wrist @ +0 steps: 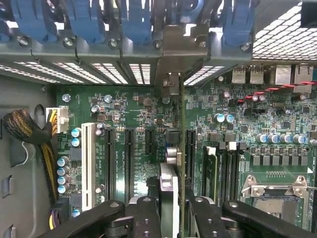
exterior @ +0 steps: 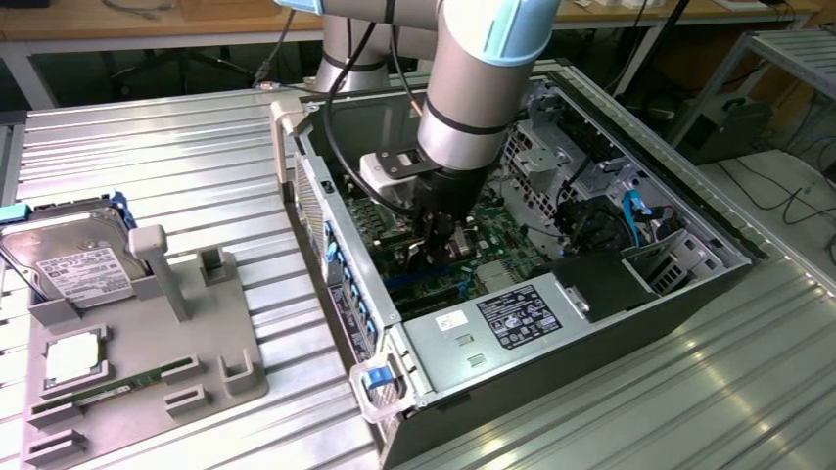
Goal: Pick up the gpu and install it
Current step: 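Insert the gpu into the slot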
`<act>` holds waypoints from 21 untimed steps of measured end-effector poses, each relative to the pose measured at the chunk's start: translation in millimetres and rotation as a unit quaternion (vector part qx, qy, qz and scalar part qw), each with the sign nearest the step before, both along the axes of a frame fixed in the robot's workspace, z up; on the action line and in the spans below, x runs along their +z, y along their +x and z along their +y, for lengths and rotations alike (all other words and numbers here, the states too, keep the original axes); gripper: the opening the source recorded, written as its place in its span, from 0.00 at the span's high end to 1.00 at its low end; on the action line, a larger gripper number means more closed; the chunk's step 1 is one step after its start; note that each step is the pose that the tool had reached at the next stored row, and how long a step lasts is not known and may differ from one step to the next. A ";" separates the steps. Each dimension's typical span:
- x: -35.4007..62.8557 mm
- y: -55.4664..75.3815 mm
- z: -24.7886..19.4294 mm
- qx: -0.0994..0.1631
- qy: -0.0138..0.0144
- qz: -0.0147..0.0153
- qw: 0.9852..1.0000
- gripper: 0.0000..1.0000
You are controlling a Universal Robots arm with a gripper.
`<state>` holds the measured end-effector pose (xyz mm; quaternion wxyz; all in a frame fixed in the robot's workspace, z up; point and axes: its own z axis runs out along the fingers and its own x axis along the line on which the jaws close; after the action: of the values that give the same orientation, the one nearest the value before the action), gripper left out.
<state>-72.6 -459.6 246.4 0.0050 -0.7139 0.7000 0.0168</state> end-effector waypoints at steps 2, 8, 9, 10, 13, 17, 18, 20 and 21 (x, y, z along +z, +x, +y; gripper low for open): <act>0.1 0.0 0.0 0.000 0.001 0.000 1.000 0.72; 0.4 0.0 -0.5 0.000 0.001 0.000 1.000 0.72; 0.3 0.0 -0.5 -0.002 0.001 0.000 1.000 0.72; 0.3 0.0 -0.5 -0.003 0.001 0.000 1.000 0.72; 0.2 0.0 -0.7 -0.005 0.001 0.000 1.000 0.72; 0.1 0.0 -0.7 -0.006 0.001 0.000 1.000 0.72; 0.1 0.0 -0.7 -0.006 0.001 0.000 1.000 0.72; 0.1 0.0 -0.7 -0.006 0.001 0.000 1.000 0.72; 0.1 0.0 -0.7 -0.006 0.001 0.000 1.000 0.72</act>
<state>-72.6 -460.3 246.5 0.0056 -0.7094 0.7046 0.0173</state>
